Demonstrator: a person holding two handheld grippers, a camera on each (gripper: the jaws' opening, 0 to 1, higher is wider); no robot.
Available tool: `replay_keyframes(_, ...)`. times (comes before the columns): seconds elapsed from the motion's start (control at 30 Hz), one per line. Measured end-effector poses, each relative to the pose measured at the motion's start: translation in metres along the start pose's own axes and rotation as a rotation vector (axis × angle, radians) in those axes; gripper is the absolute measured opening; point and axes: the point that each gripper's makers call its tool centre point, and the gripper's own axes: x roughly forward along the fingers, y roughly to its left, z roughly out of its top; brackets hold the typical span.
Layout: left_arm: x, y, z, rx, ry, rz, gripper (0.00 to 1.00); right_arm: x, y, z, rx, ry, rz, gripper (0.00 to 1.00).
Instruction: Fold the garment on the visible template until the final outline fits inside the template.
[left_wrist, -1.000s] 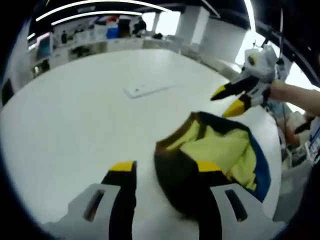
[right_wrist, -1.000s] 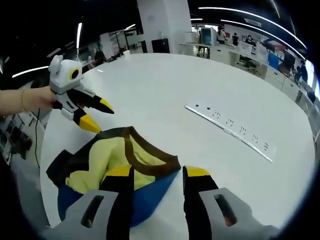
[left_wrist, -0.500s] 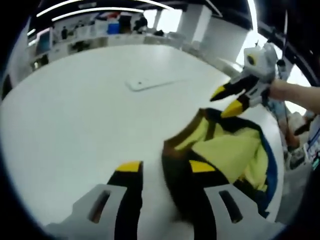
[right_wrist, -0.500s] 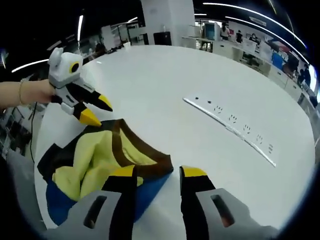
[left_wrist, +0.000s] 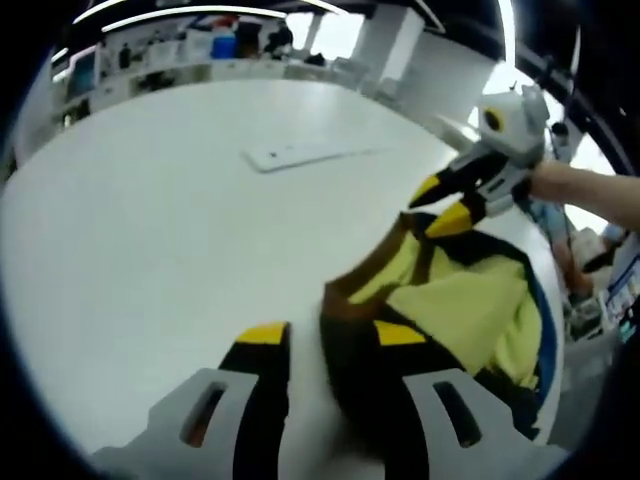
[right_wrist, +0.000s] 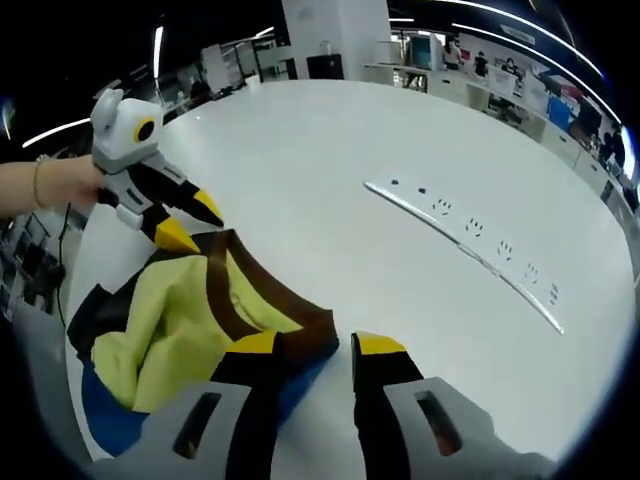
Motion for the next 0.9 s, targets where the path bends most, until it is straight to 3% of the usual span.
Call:
replay_keyframes(0.57, 0.007, -0.0051, 0.0039, 0.016, 0.016, -0.027, 0.16, 0.0091, -0.0012, -0.0046, 0.009, 0.029, 0.018, 0.17)
replay_keyframes(0.9, 0.0071, -0.0048, 0.0024, 0.038, 0.032, -0.028, 0.03, 0.0042, -0.0034, 0.0003, -0.021, 0.01, 0.002, 0.04)
